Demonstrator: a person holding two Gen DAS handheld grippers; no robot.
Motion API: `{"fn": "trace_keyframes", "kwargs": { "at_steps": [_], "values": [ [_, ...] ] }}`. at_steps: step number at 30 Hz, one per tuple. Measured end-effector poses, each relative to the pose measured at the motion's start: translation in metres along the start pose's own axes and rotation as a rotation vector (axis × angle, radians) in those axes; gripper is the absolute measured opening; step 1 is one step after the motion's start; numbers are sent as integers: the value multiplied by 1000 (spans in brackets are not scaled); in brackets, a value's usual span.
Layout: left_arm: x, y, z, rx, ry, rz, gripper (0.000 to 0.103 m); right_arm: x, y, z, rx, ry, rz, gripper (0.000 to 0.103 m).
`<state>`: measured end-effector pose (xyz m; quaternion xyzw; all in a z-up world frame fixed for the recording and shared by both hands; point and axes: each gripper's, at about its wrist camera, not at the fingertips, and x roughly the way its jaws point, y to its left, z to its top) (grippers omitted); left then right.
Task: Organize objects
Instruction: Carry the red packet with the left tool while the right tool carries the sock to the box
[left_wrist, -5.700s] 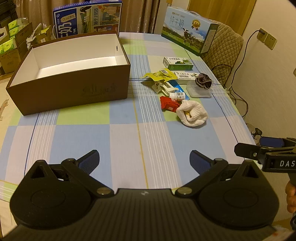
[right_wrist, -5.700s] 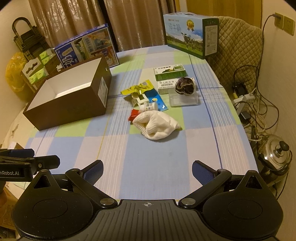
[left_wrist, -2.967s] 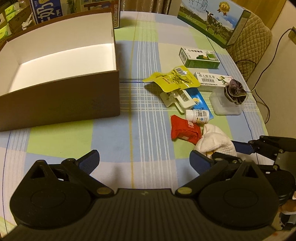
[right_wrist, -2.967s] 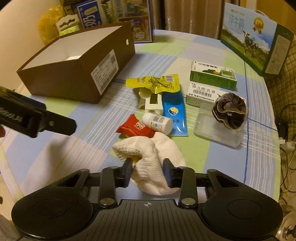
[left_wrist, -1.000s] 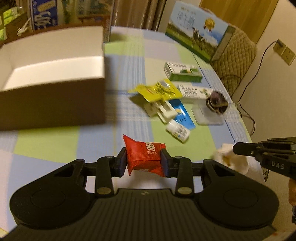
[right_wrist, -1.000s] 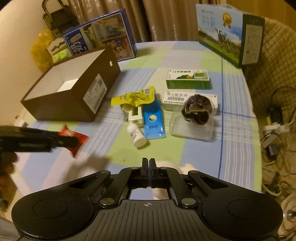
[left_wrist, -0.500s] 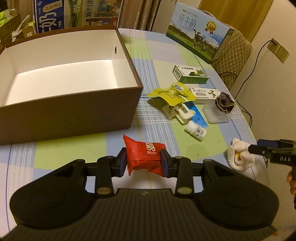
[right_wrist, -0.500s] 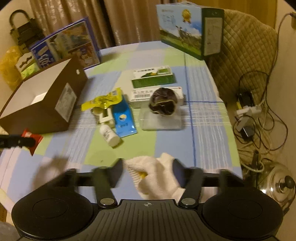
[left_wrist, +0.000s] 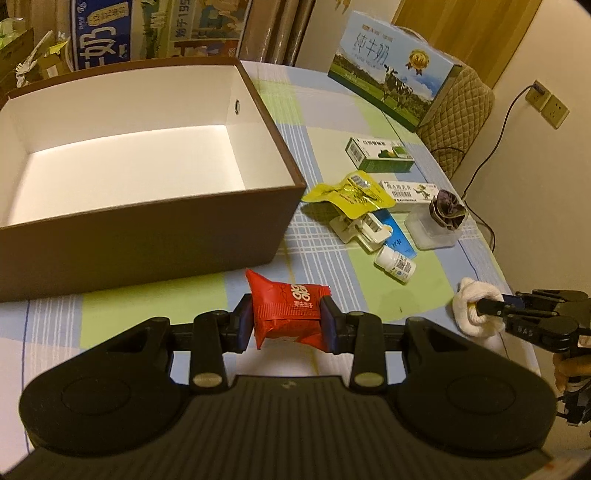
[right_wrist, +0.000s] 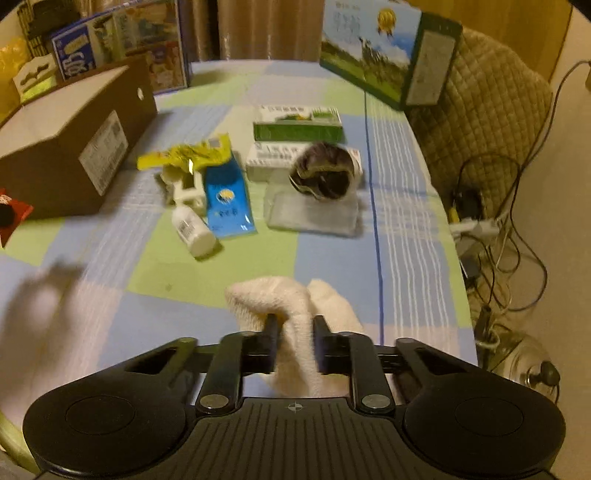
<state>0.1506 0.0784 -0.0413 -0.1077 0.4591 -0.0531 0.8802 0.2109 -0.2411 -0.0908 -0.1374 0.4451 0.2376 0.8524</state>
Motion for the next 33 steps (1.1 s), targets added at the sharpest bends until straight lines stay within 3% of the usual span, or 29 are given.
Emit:
{"fn": "trace_keyframes", "kwargs": {
  "at_steps": [4,11,19,24,33],
  "values": [
    [-12,11,3,-6,-23,-10,32,-17,12,15,42,-21,87,10],
    [-42,34,12,-23,-90,-23,32,-53,48,55,129,-113,324,10],
    [-75,82,40,-63,-186,39,32,-65,123,110,63,-226,506,10],
    [-73,115,59,-93,-190,90,32,-48,173,144,3,-255,547,10],
    [-40,154,83,-121,-138,147,32,7,233,183,-55,-209,511,10]
  ]
}}
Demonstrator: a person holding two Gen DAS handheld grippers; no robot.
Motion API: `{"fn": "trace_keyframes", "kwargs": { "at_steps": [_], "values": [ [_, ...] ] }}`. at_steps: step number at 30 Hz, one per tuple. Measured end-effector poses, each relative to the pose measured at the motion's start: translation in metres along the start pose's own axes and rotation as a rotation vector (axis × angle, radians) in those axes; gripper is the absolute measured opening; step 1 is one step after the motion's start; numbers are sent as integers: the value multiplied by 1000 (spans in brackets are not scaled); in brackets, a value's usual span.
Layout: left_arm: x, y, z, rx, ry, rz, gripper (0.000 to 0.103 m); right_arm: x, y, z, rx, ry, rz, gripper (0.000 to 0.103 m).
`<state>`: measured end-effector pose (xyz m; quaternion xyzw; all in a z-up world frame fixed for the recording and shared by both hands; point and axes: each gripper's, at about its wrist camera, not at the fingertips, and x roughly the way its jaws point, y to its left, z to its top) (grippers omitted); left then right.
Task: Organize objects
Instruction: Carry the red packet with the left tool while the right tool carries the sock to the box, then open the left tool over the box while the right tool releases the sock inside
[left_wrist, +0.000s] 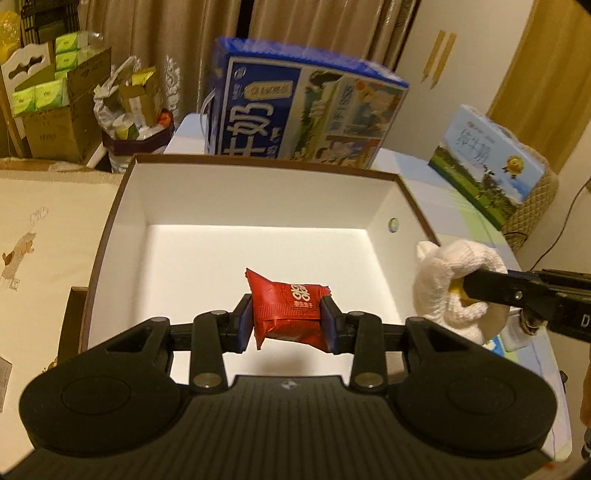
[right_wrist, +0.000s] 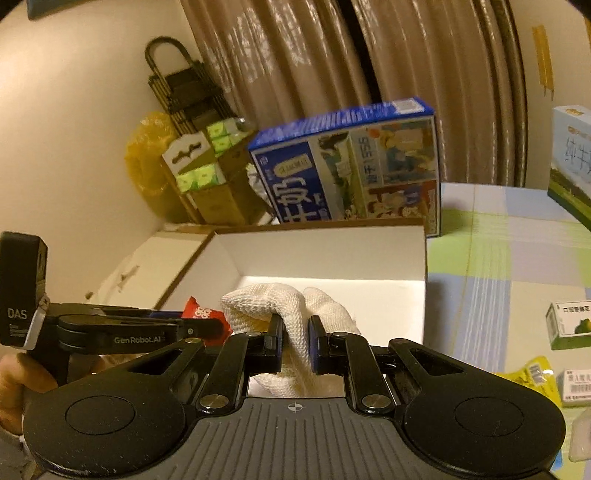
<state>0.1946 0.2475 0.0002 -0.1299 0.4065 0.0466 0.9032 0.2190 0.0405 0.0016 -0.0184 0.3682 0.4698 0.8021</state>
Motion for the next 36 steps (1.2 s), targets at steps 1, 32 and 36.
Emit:
{"fn": "trace_keyframes", "kwargs": {
  "at_steps": [1,32,36],
  "values": [
    [6,1,2,-2,10,0,32,8,0,1,2,9,-5,10],
    [73,28,7,-12,172,-5,41,80,-10,-6,2,198,-144,46],
    [66,29,6,-17,161,-1,65,75,-9,-9,0,206,-152,47]
  ]
}}
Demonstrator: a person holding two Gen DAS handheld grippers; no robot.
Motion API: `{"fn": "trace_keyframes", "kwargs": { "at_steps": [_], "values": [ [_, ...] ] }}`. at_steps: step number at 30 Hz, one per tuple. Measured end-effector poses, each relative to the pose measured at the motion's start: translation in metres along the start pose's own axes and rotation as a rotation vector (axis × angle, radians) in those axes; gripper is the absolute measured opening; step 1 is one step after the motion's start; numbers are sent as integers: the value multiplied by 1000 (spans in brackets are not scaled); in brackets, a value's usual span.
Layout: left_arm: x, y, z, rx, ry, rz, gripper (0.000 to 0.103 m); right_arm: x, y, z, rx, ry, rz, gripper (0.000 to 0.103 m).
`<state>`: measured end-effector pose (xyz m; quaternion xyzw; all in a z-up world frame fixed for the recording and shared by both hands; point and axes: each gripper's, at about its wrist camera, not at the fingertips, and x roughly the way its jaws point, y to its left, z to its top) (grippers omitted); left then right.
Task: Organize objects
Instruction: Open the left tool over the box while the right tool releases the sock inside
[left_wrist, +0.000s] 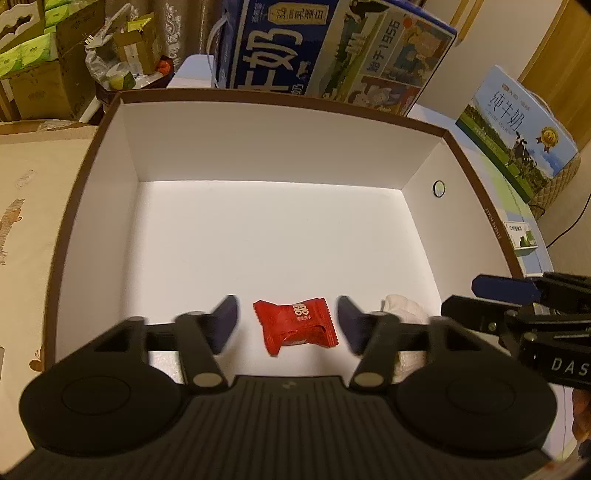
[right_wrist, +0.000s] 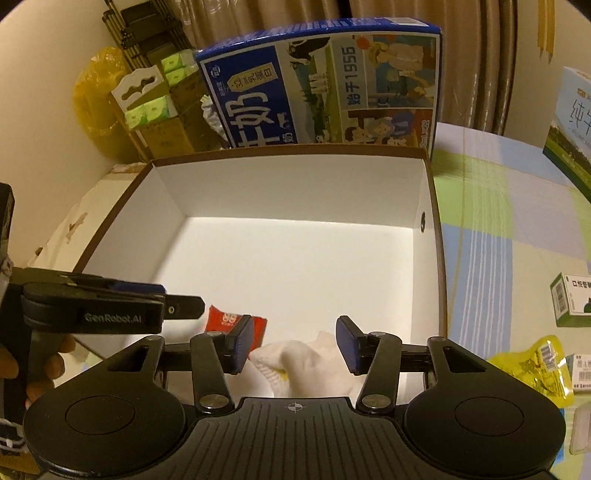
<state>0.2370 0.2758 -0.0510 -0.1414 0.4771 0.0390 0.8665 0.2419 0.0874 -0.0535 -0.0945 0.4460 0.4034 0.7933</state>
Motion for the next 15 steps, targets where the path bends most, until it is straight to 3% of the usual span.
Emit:
{"fn": "trace_keyframes", "kwargs": {
  "at_steps": [10,15],
  "values": [
    [-38,-19,-9,41,-71,1,85,-31,2,-12,33,-46,11,49],
    [-60,-36,-19,82,-116,84,98,-50,3,-20,40,-69,14,50]
  ]
}}
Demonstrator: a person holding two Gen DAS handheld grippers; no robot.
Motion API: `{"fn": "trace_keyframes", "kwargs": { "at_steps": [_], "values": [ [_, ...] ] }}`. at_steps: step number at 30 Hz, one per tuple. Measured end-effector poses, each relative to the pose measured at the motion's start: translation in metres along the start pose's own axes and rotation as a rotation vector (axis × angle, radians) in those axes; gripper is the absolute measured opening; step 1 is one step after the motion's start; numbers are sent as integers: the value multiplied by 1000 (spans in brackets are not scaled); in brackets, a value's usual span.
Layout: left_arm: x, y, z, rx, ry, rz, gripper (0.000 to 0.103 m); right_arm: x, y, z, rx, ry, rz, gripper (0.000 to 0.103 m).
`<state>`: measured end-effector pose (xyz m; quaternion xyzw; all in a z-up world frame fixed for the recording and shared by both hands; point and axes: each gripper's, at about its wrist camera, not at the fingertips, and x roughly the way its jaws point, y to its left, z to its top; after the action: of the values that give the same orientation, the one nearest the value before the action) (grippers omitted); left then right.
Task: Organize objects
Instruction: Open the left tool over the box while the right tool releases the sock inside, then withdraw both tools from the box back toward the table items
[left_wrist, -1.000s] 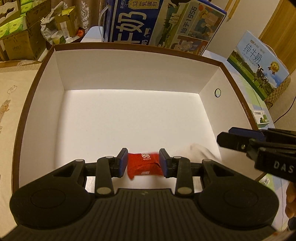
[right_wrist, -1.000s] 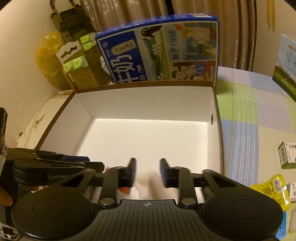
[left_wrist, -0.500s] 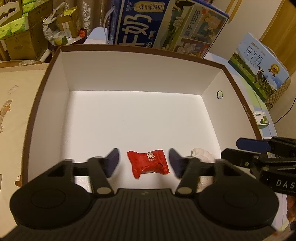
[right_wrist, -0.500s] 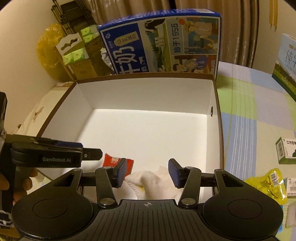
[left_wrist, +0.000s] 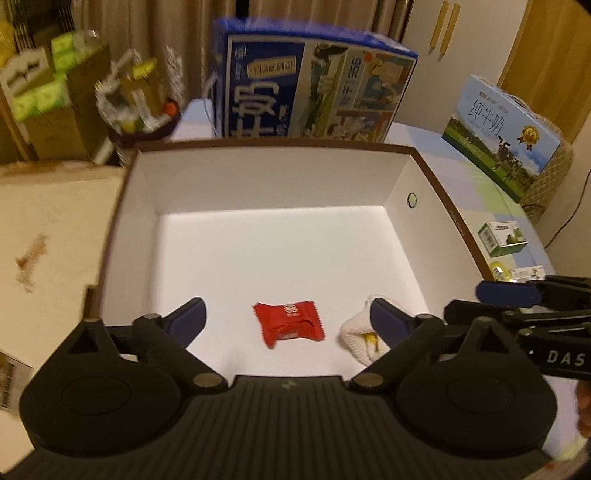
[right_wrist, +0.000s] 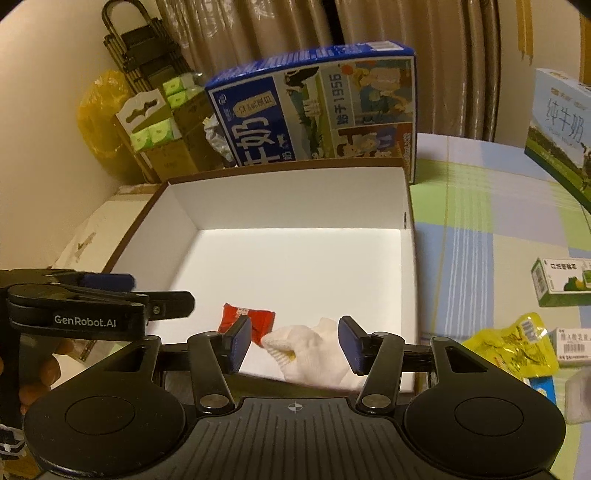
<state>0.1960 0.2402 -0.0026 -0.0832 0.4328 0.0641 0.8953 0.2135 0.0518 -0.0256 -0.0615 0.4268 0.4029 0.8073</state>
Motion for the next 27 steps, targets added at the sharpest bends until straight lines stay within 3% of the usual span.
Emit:
{"fn": "trace_keyframes", "kwargs": {
  "at_steps": [8,19,24,27],
  "values": [
    [-34,-22,-21,1,-30,45,102,-37,-3,-19,-18,-29,-54,50],
    [-56,-62,-52,-43,2,37,102,-89,-45,-44,84,-58,79,51],
    [-54,-96,-65,-14,27,-22,102,-109,-70,-60,113,-43,102,73],
    [-48,-119,-71,9,47,-47,102,-119,-86,-71,116,-25,89,74]
  ]
}}
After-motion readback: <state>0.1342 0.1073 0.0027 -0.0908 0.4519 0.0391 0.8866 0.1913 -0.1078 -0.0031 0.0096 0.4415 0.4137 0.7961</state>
